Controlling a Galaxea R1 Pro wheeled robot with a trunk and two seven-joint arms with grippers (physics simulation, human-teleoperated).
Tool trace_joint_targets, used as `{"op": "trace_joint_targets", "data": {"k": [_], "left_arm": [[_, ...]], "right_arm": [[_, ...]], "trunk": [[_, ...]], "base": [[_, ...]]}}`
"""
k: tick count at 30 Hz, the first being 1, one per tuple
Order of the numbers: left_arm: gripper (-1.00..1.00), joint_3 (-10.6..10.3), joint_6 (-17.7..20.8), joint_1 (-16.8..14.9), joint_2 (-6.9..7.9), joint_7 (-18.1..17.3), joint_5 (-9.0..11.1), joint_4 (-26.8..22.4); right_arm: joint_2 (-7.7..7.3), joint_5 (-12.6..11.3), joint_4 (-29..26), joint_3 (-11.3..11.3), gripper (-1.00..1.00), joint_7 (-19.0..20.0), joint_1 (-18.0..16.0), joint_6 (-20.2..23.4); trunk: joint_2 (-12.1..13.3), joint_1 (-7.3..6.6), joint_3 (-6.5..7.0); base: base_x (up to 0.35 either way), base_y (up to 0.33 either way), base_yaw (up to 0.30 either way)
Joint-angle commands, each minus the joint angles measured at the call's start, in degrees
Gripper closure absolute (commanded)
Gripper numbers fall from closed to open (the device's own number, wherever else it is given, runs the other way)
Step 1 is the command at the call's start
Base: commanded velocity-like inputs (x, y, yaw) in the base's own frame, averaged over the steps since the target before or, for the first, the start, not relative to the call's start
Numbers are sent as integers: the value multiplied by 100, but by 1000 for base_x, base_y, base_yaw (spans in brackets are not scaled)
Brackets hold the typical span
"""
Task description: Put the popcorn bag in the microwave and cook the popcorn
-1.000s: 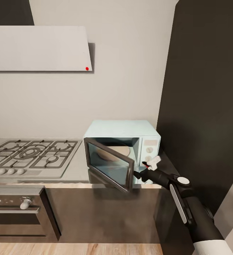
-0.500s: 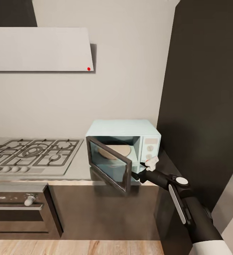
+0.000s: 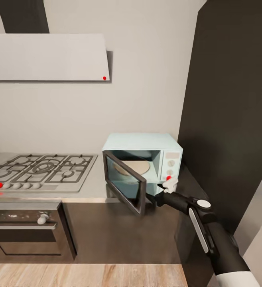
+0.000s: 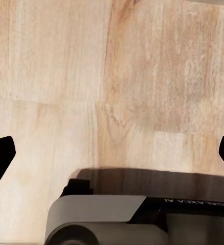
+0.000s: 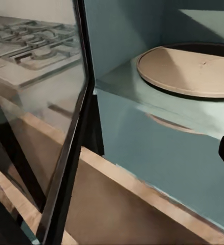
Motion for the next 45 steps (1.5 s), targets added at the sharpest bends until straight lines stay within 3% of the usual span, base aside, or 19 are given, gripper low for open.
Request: {"op": "trace_joint_targets", "data": {"k": [1, 8, 24, 45], "left_arm": [[-100, 31, -17, -4, -4, -6, 10, 2], [-100, 32, -17, -4, -4, -6, 11, 2], [-100, 31, -17, -4, -4, -6, 11, 0], [-100, 23, -18, -2, -10, -6, 9, 2]], "right_arm": [[-1, 27, -2, 17, -100, 22, -2, 41], [29, 31, -4, 180, -100, -145, 0, 50], [60, 19, -8, 176, -100, -181, 0, 68], [68, -39, -8, 160, -100, -182, 2, 68]], "trunk": [[-5, 0, -7], [-5, 0, -7], [-5, 0, -31], [-5, 0, -31]], "base": [[-21, 16, 0], [-82, 97, 0], [-1, 2, 96], [-65, 16, 188]]}}
